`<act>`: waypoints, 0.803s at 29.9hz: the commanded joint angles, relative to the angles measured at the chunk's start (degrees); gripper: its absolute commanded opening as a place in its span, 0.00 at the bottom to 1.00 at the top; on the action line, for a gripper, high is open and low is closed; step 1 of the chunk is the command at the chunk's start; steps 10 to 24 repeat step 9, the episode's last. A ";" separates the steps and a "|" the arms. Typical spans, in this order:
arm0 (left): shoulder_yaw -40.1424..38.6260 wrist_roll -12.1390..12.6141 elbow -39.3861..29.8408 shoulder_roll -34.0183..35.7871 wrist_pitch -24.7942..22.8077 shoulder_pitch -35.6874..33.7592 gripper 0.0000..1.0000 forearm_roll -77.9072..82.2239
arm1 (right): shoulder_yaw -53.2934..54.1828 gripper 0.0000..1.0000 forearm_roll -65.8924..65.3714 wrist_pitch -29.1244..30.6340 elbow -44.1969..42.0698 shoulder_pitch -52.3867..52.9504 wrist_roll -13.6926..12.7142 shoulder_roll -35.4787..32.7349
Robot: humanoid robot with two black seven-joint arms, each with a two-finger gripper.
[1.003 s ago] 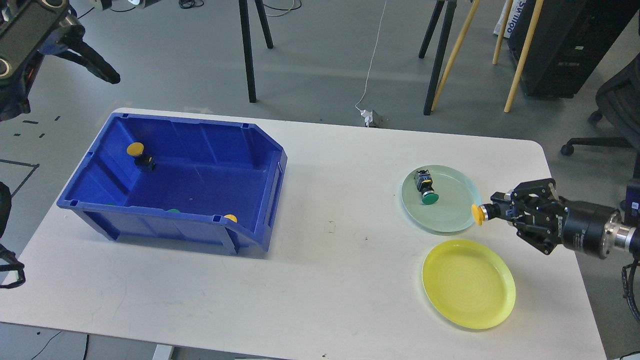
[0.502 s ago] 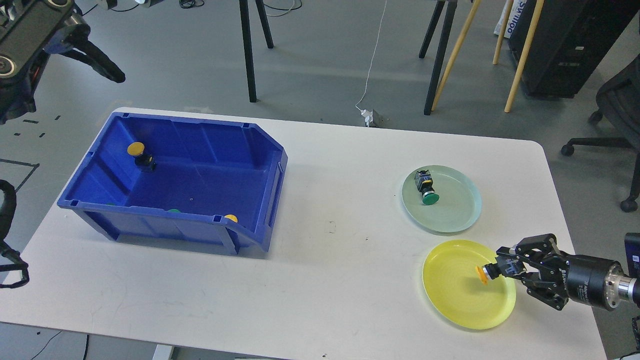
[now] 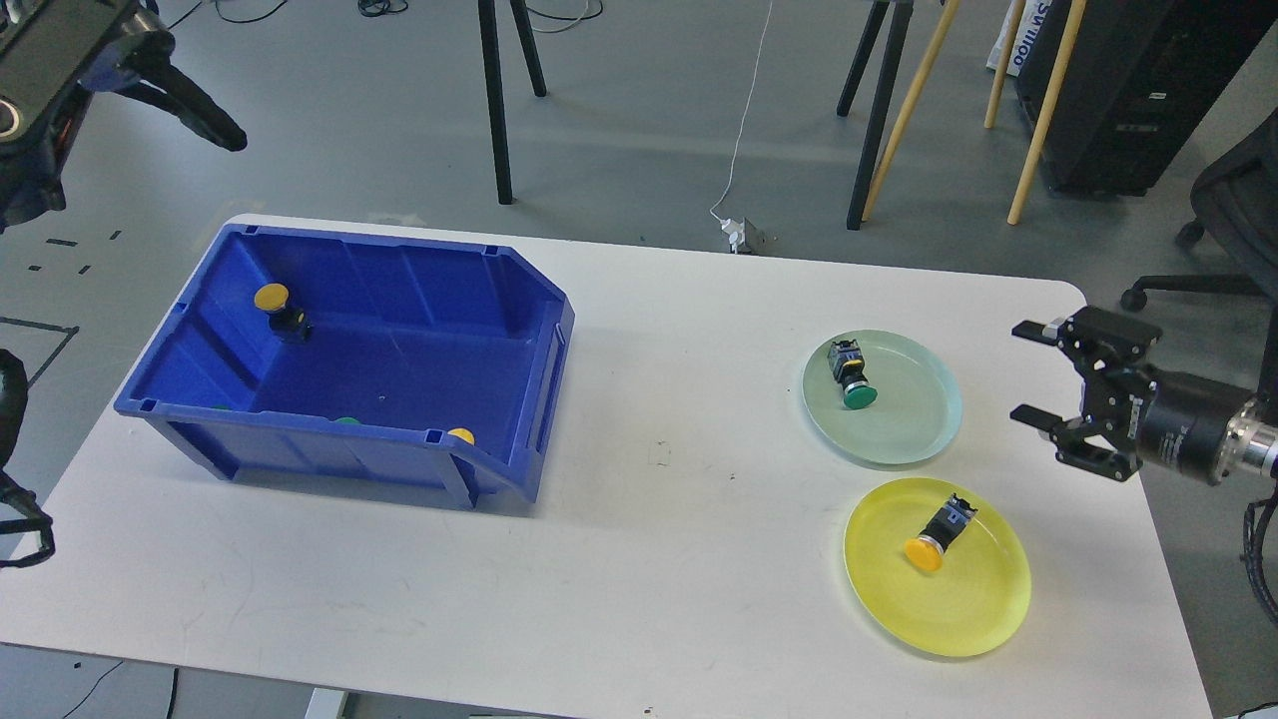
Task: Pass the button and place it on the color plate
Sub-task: 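Release the yellow button onto the yellow plate and open right gripper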
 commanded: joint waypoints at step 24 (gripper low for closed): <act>0.17 0.41 -0.51 -1.81 0.00 -1.12 0.99 0.00 | 7.40 0.98 -0.17 -9.48 -18.40 16.99 -1.40 8.30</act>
